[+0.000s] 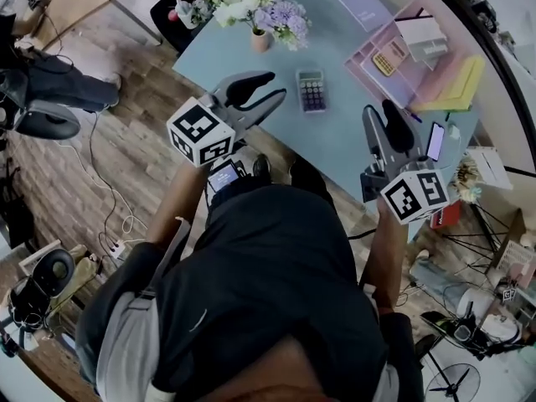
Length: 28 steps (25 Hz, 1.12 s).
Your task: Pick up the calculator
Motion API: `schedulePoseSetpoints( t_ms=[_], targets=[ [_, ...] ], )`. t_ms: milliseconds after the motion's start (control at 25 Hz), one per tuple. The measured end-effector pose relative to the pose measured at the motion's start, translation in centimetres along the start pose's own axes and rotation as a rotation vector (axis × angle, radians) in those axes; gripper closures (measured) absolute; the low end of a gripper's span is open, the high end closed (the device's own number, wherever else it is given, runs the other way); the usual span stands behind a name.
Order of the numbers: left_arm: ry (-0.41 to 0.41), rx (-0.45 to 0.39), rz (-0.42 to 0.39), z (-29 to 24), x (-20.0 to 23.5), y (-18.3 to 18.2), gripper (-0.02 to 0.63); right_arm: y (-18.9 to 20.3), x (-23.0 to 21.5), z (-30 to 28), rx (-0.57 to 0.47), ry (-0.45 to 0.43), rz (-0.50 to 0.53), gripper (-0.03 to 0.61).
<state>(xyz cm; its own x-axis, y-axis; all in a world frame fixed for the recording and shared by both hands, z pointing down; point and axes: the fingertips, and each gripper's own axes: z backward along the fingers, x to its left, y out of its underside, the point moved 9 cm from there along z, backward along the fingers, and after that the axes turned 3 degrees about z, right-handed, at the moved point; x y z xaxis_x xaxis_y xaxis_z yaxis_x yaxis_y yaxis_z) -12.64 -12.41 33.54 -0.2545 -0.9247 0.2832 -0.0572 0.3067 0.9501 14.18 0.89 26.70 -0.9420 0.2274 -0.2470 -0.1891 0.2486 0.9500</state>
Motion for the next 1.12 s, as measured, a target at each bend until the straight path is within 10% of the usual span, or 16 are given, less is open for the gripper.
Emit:
schedulePoseSetpoints(
  t_ms=[1120],
  targets=[
    [-0.199,0.15,0.227,-7.5,6.2,7.9,0.442,10.4,-10.8,-11.9,0.324,-0.173,-0.133,0.402]
  ],
)
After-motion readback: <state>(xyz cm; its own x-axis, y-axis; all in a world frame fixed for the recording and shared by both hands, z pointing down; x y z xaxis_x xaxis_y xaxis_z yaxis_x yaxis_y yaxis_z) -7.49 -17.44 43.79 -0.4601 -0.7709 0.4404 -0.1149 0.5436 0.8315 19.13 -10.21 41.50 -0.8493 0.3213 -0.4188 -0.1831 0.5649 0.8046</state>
